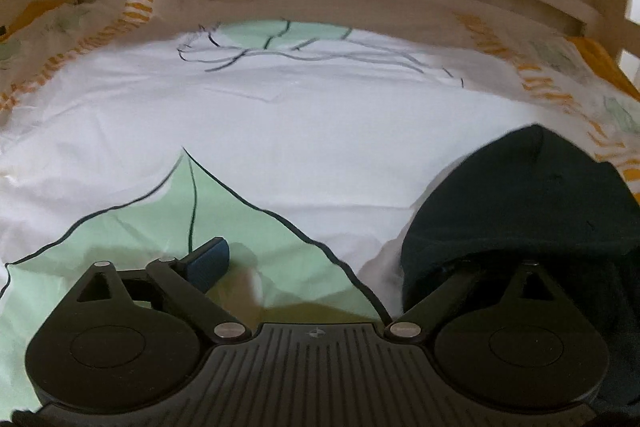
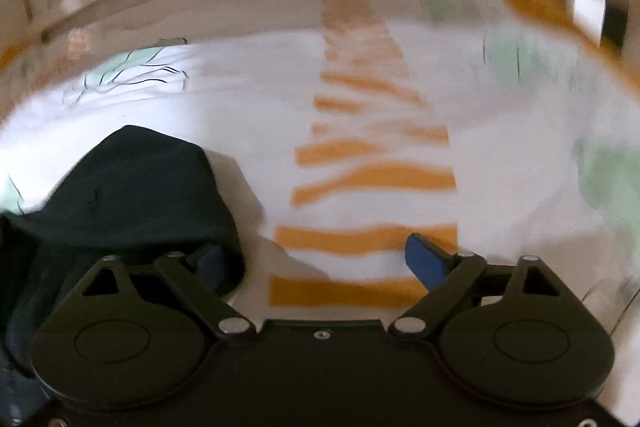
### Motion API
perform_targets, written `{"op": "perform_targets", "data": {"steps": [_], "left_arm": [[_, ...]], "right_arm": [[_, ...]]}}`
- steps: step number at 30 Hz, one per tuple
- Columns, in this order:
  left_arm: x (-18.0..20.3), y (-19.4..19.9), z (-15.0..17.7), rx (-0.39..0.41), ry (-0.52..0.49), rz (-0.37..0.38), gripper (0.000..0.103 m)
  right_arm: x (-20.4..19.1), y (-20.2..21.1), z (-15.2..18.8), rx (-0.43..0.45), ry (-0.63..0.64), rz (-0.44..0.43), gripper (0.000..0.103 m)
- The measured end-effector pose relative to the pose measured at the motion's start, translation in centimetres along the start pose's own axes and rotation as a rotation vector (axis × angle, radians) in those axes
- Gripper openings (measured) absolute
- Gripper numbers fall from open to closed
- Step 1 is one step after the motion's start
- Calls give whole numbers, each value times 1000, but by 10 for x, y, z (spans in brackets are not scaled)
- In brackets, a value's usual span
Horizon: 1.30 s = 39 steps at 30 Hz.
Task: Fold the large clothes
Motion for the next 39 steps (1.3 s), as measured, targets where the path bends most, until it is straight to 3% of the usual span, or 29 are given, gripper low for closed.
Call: {"op": "perform_targets", "data": {"steps": [3, 7, 11, 16, 22, 25, 28, 32, 36, 39], "left_arm": [[3, 9, -1, -8, -72, 12, 95], [4, 36, -3, -13, -143, 122, 95], [-3, 72, -12, 32, -96, 240, 95], [3, 77, -45, 84, 16, 271, 95], [31, 41, -54, 37, 113, 305, 94], [38, 22, -37, -12, 85, 277, 87], [36, 3, -12, -75, 39, 233, 87], [32, 2, 1, -23, 0, 240, 88], [32, 1, -4, -39, 6, 241, 88], [33, -2, -10, -44, 16, 244, 88]], "right_arm": [[-6, 5, 5, -23, 60, -37, 93], [-15, 27, 11, -55, 128, -146, 93], [-25, 54, 17, -78, 191, -264, 93], [-46, 66, 1, -28, 127, -364, 93], [-72, 34, -20, 3, 67, -323, 87], [-75, 13, -20, -12, 37, -297, 81], [-68, -4, -12, -44, 5, -280, 74], [-49, -23, 4, -91, -11, -248, 65], [-43, -21, 1, -83, -62, -285, 65], [-52, -23, -3, -101, -38, -300, 71]]}}
Point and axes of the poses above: each gripper's, at about its wrist camera, not at the fingertips, and y roughly against the way its jaws point, x to its right, z to its underside, the point moved 9 cm from there along -y, roughly the way its jaws point, and after that the axes turned 10 degrees about -y, right-handed, at the moved point
